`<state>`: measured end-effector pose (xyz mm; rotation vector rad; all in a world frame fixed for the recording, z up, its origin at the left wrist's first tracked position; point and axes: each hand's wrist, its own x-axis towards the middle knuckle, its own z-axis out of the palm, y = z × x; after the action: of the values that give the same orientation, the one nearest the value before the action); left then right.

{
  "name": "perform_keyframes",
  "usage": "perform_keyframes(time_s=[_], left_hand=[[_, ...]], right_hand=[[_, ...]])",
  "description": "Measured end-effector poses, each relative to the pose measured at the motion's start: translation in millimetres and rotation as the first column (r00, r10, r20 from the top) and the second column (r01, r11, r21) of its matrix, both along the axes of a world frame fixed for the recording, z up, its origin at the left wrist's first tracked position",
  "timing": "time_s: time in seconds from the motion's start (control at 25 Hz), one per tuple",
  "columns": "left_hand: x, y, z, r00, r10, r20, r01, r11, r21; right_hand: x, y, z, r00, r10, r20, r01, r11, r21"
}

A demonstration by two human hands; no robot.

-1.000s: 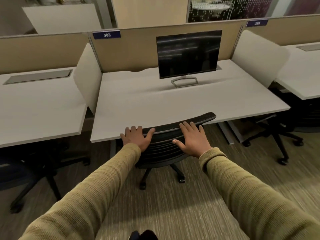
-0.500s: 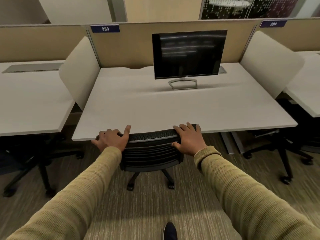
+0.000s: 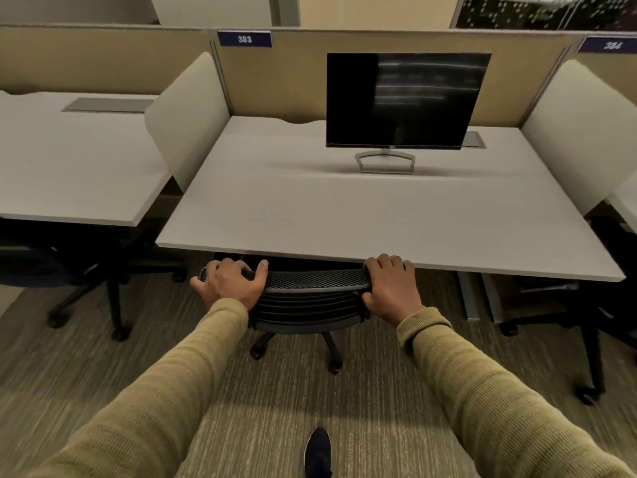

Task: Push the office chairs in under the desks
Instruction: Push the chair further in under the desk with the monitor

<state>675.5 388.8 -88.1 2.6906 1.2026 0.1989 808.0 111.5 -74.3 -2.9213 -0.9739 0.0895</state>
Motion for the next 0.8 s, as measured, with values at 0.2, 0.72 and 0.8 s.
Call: perform_keyframes(time_s=[0.2, 0.72, 0.8], left_hand=[[-30.7, -37.7, 1.6, 1.0, 0.022, 0.015, -0.022, 0.999, 0.038], [-31.2, -104.6, 17.0, 0.999, -0.044, 0.022, 0.042, 0.997, 0.072], [-23.0, -105.3, 17.4, 0.998, -0.057, 0.019, 0.056, 0.995, 0.077]], right_hand=[[-22.9, -38.7, 1.7, 0.999, 0.039, 0.0, -0.039, 0.999, 0.022], [-39.9, -123.8, 6.7, 0.998, 0.027, 0.062, -0.03, 0.998, 0.06], [-31.9, -125.6, 7.9, 0.998, 0.024, 0.056, -0.027, 0.997, 0.066]])
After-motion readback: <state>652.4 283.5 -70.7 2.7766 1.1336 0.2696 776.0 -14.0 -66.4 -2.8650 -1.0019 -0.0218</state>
